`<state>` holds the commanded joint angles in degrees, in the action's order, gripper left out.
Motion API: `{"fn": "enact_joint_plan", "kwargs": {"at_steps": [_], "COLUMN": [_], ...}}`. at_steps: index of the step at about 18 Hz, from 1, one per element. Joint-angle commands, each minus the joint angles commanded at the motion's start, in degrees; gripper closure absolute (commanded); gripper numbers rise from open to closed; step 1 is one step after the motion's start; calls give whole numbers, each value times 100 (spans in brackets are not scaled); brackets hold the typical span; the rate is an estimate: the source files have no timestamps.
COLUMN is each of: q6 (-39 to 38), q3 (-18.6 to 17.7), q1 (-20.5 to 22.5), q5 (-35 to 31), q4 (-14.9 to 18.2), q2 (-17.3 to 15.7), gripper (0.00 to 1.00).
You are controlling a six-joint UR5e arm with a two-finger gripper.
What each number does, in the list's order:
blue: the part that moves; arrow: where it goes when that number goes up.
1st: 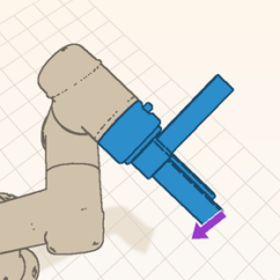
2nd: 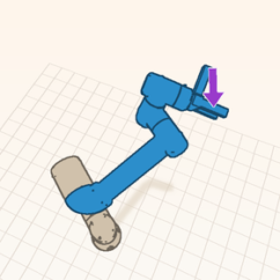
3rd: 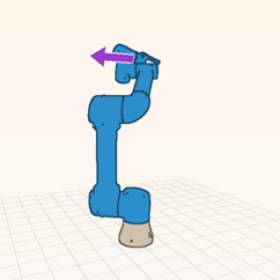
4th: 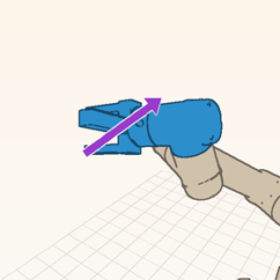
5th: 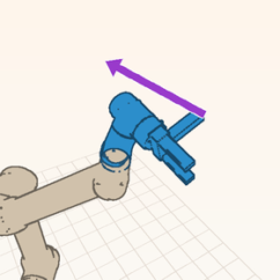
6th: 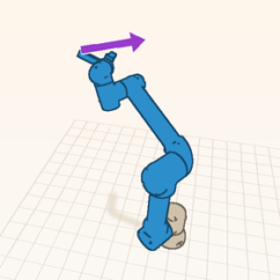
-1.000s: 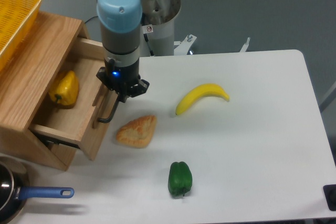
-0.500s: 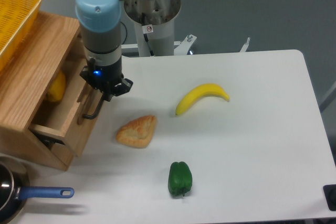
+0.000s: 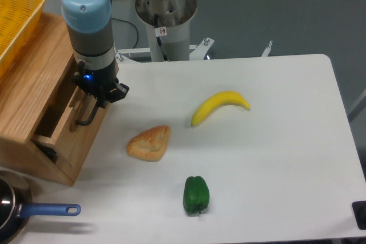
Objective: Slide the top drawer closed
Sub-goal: 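Press the drawer front flush with the cabinet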
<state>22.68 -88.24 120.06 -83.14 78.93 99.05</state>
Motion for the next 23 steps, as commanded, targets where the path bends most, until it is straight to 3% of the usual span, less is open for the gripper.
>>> {"fn": "enact_joint_plan", "kwargs": {"at_steps": [23], "q6": [-281], "q3": [0], "q1": [-290], "q5": [18], "q4": [-18], "q2": [-62], "gripper": [89]}}
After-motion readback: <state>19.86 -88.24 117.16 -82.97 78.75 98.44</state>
